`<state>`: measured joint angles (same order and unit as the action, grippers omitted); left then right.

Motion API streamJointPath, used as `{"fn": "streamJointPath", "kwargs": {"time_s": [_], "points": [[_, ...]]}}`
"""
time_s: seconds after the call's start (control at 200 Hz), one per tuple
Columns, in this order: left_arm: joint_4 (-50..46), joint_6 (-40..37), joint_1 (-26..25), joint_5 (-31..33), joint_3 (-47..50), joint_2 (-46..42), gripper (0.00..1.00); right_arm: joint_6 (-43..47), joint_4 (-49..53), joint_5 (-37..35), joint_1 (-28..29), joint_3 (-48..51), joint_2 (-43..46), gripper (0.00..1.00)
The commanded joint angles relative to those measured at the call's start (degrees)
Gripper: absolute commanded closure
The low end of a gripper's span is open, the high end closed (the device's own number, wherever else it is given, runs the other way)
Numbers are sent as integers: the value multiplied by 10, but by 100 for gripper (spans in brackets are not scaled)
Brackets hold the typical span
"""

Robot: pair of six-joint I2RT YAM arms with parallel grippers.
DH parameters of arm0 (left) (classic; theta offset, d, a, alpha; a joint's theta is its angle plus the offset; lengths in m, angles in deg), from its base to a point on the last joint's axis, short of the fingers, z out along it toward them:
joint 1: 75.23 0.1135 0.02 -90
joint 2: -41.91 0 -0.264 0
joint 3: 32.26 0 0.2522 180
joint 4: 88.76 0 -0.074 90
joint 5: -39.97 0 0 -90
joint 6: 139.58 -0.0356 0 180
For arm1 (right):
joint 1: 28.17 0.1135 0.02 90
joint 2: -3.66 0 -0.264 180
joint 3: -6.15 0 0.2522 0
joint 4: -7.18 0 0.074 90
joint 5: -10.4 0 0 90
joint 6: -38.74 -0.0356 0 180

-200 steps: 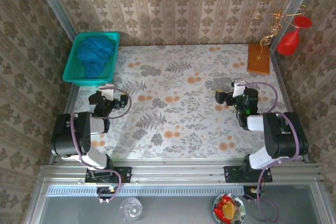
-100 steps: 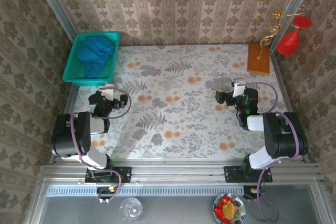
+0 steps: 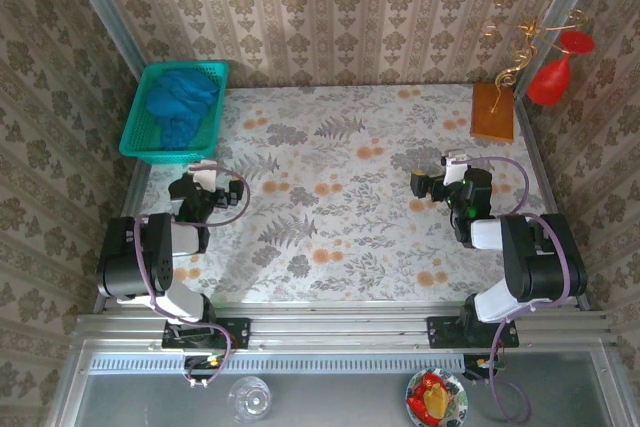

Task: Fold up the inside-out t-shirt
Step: Pick up the T-shirt from the basket.

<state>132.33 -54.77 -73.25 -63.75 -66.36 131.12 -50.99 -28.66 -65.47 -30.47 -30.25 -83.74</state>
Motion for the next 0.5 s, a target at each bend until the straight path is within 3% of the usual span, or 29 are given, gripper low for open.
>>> {"fn": "streamJointPath", "kwargs": {"time_s": [0.0,0.105,0.255,0.495], "points": [[3,5,5,2,-10,2,0,7,-18,-9,3,7,-1,0],[6,1,-2,9,-5,-9,0,0,-6,-39,6,5,12,0],[-30,-12,-28,73,4,-67,0,-8,84,-61,7,-15,65,0],[-182,4,-59,172,-38,-179,0,-16,272,-82,10,-71,157,0]]}}
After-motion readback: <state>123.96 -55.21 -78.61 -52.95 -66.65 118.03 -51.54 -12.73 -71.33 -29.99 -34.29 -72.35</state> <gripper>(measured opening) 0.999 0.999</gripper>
